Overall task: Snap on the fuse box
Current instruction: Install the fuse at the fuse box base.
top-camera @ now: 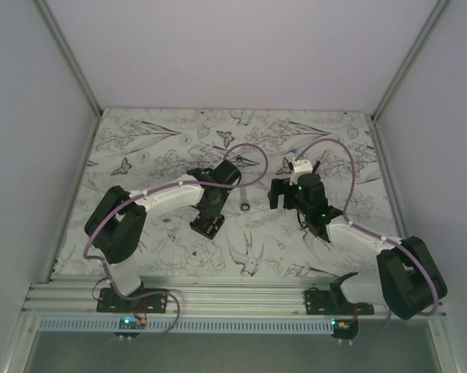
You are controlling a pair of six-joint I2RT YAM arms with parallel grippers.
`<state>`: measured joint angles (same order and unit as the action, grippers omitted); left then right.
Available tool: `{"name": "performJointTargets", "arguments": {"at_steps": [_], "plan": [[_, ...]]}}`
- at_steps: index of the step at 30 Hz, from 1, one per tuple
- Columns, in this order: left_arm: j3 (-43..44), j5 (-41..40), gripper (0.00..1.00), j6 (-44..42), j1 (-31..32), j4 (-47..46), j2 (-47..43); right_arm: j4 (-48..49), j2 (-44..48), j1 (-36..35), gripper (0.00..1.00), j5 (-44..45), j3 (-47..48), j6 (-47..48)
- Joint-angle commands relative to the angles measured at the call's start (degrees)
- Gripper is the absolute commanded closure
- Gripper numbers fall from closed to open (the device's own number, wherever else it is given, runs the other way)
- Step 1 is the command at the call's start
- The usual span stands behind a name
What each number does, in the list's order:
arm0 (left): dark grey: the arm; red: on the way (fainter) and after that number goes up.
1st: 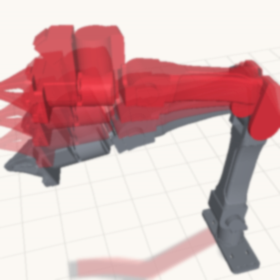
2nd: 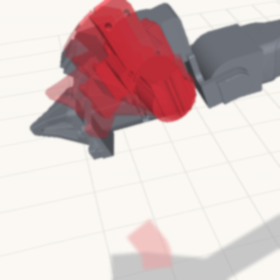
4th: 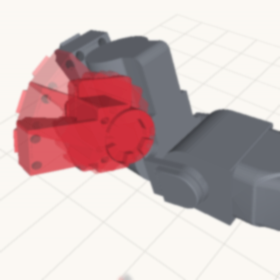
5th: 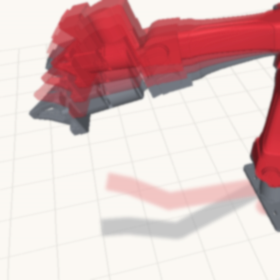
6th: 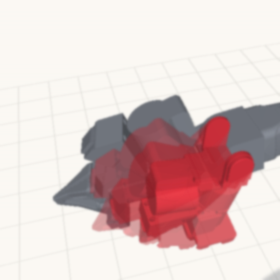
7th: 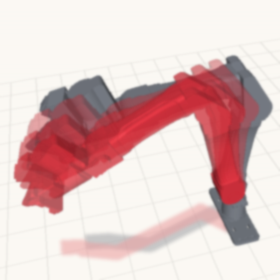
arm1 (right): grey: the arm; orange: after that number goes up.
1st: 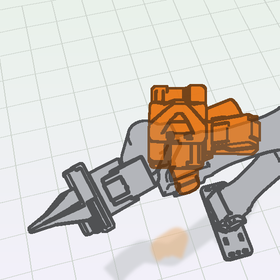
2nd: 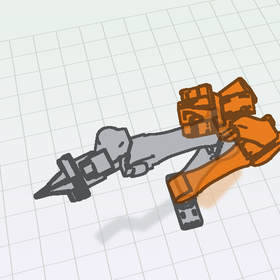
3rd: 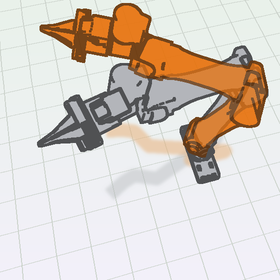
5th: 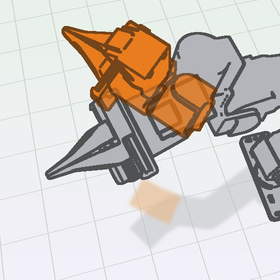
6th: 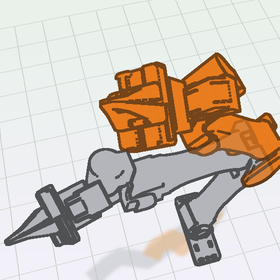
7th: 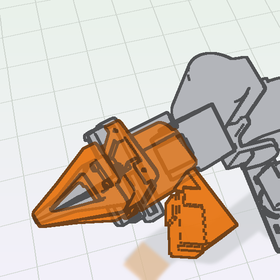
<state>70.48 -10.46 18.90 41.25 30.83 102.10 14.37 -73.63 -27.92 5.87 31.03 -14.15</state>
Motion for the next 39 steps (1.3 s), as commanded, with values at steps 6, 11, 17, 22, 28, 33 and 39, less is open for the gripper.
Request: {"name": "performJointTargets", "arguments": {"at_steps": [6,11,17,22,28,33,39], "plan": [[-3.34,-0.49,1.0,-1.38,0.16,-3.71,-0.66,1.5,-0.58,0.41,0.0,-0.68,0.44,0.19],[-3.59,-0.48,1.0,-1.49,0.16,-4.29,-0.42,1.56,-0.65,0.41,0.0,-0.94,0.44,0.24],[-3.69,-0.44,1.0,-1.67,0.16,-4.68,-0.8,1.64,-0.78,0.41,0.0,-1.16,0.45,0.28],[-3.59,-0.19,1.0,-1.89,0.14,-4.51,-1.47,1.51,-1.07,0.41,0.0,-1.34,0.76,0.42],[-3.46,-0.64,1.0,-1.83,0.16,-4.13,-2.24,1.39,-1.39,0.41,0.0,-1.56,0.87,0.48],[-3.41,-0.97,1.0,-1.75,0.14,-4.02,-2.7,1.43,-1.43,0.41,0.0,-1.65,0.87,0.55],[-3.24,-1.15,1.0,-1.8,0.19,-4.1,-2.47,1.46,-1.39,0.46,0.0,-1.74,0.87,0.58]]}}
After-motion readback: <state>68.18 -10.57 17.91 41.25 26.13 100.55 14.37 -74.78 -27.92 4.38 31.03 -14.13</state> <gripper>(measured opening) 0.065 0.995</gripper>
